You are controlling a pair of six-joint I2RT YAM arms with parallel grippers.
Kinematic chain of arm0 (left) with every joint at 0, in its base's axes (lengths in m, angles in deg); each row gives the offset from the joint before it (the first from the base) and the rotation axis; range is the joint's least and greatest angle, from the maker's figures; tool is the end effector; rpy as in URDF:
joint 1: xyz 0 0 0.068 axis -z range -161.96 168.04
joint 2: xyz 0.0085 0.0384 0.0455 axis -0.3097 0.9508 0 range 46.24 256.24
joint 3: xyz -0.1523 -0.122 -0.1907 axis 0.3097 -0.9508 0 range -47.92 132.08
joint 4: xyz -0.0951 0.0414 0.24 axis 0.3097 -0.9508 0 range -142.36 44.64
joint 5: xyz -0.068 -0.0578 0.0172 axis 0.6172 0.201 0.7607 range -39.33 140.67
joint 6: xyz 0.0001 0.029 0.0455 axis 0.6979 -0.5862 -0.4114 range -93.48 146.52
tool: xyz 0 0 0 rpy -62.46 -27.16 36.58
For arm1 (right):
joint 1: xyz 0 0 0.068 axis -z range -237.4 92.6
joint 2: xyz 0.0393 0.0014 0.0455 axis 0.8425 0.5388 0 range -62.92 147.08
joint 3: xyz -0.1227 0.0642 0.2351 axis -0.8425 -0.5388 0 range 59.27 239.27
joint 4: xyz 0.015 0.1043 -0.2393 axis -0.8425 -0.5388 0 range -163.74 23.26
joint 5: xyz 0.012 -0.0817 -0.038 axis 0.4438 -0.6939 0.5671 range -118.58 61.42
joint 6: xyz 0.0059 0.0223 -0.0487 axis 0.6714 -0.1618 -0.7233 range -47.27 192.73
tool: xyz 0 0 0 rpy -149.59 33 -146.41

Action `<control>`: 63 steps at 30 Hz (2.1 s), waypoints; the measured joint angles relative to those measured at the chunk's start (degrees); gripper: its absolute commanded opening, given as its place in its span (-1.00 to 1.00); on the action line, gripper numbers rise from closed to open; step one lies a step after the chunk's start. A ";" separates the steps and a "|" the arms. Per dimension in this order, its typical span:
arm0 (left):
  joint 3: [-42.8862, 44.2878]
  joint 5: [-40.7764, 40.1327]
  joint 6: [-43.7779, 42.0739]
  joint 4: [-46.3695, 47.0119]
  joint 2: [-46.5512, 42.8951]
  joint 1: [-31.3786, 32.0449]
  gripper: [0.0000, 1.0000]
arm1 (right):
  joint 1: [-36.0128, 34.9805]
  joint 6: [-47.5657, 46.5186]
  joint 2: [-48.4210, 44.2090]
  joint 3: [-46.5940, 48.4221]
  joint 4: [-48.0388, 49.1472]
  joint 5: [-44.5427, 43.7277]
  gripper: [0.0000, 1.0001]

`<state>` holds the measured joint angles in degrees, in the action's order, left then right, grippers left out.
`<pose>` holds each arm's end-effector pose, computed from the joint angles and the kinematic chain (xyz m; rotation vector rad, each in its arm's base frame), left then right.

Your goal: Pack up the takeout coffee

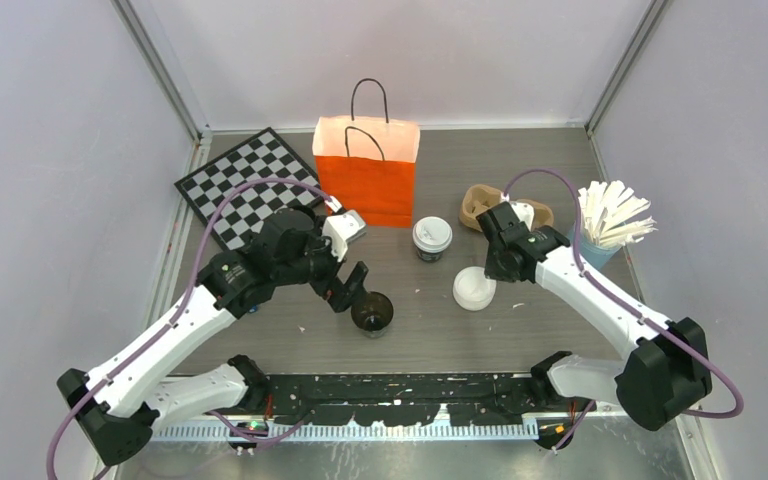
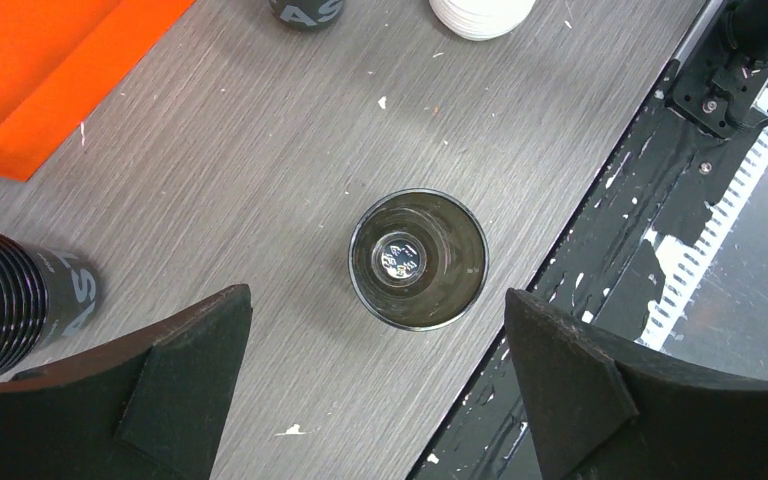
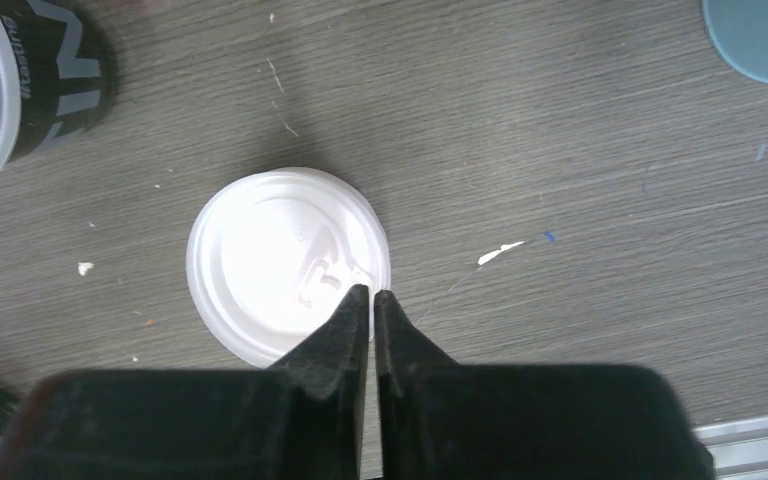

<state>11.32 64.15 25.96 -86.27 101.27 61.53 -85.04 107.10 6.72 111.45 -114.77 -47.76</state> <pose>0.1362 -0.1407 0.3428 0.9762 2.0544 -0.6666 0.2043 0.0938 0.2468 0.2484 2.5956 -0.0857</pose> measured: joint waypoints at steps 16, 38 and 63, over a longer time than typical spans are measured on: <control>-0.70 0.04 -1.84 -0.55 0.26 0.00 0.94 | 3.63 3.06 1.57 -3.37 2.78 1.57 -0.25; -2.19 -0.28 -2.71 -0.50 -0.17 0.00 1.00 | 3.78 1.92 4.26 -5.27 7.02 2.47 -0.99; 1.49 12.57 -16.33 7.50 6.91 3.80 0.54 | -10.60 6.03 -11.56 2.16 0.24 14.69 -1.00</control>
<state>12.81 76.72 9.63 -78.77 108.17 65.33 -95.64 113.13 -4.84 113.62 -114.53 -33.07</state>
